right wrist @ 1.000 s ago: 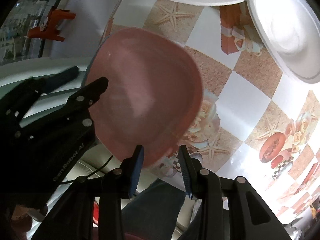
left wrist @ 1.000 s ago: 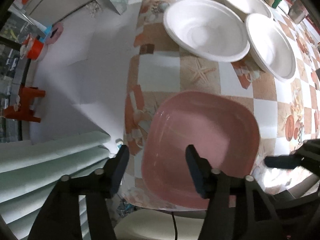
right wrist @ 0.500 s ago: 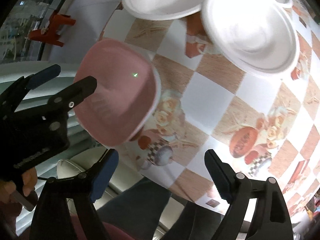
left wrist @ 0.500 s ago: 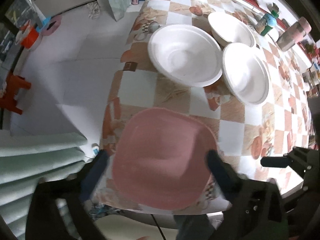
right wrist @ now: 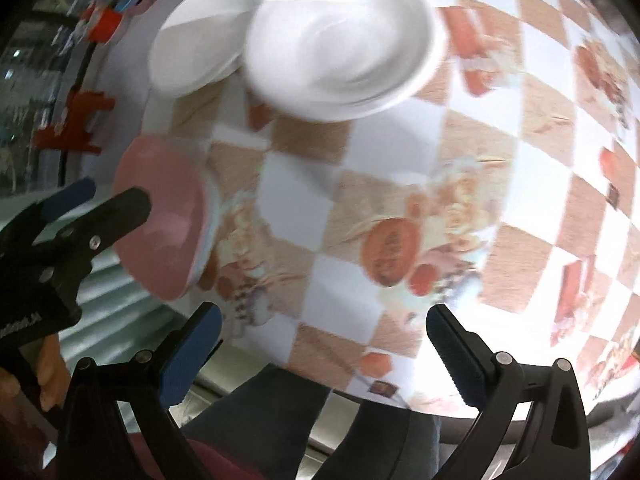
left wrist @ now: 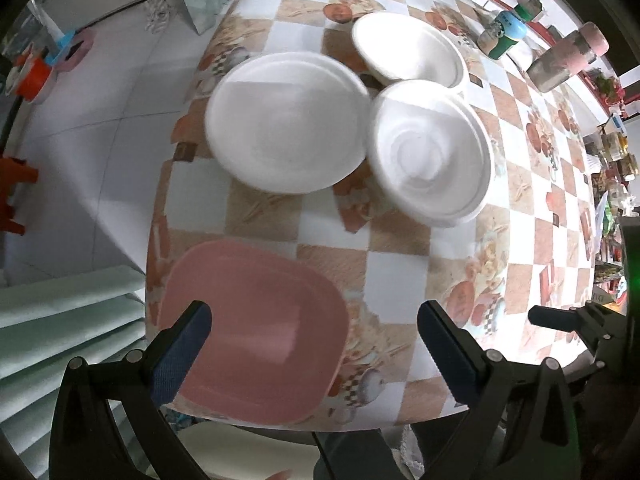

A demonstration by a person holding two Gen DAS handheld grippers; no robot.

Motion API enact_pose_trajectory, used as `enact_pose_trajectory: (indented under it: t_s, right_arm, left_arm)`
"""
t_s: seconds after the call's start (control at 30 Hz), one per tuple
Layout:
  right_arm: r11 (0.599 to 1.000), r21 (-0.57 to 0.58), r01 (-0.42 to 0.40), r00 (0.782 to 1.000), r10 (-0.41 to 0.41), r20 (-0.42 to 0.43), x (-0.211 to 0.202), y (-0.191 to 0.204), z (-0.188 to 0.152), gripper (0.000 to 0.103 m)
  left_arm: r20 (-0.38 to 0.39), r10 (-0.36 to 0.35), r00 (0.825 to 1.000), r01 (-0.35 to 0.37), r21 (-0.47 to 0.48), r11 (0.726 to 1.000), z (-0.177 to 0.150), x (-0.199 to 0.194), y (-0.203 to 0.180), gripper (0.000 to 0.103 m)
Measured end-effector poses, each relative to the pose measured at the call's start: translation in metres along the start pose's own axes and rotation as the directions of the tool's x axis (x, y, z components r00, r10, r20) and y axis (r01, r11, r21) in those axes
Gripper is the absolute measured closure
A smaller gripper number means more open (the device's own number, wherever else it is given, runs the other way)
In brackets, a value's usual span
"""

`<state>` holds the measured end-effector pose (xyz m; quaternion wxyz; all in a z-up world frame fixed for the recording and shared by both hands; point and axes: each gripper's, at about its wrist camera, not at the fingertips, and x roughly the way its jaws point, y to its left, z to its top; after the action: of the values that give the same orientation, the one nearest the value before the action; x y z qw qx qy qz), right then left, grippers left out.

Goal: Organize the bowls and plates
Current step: 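Move the right gripper toward the white foam bowls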

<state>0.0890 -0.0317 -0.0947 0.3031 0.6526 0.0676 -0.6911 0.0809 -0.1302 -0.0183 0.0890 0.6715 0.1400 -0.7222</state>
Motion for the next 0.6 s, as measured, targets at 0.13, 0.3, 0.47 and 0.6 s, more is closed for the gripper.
enact_pose_trajectory:
  t_s: [0.13, 0.3, 0.47, 0.6]
  right_arm:
    - [0.998, 0.047, 0.028, 0.999, -0.029, 0.019, -0.008, -0.02, 0.006, 0.0]
    - [0.992, 0.095, 0.083, 0.995, -0.088, 0.052, -0.019, -0.044, 0.022, 0.0]
    - [0.988, 0.115, 0.101, 0.991, -0.111, 0.075, -0.025, -0.059, 0.044, 0.0]
    - [0.987, 0.107, 0.123, 0.986, -0.134, 0.1, -0.027, -0.061, 0.066, 0.0]
  left_arm:
    - [0.02, 0.06, 0.998, -0.06, 0.004, 0.998, 0.013, -0.003, -0.013, 0.0]
    - [0.04, 0.139, 0.989, -0.138, -0.026, 0.99, 0.035, -0.004, -0.023, 0.0]
    - [0.059, 0.209, 0.976, -0.208, -0.021, 0.978, 0.053, -0.001, -0.04, 0.0]
    - [0.051, 0.324, 0.945, -0.324, -0.014, 0.946, 0.068, 0.013, -0.051, 0.0]
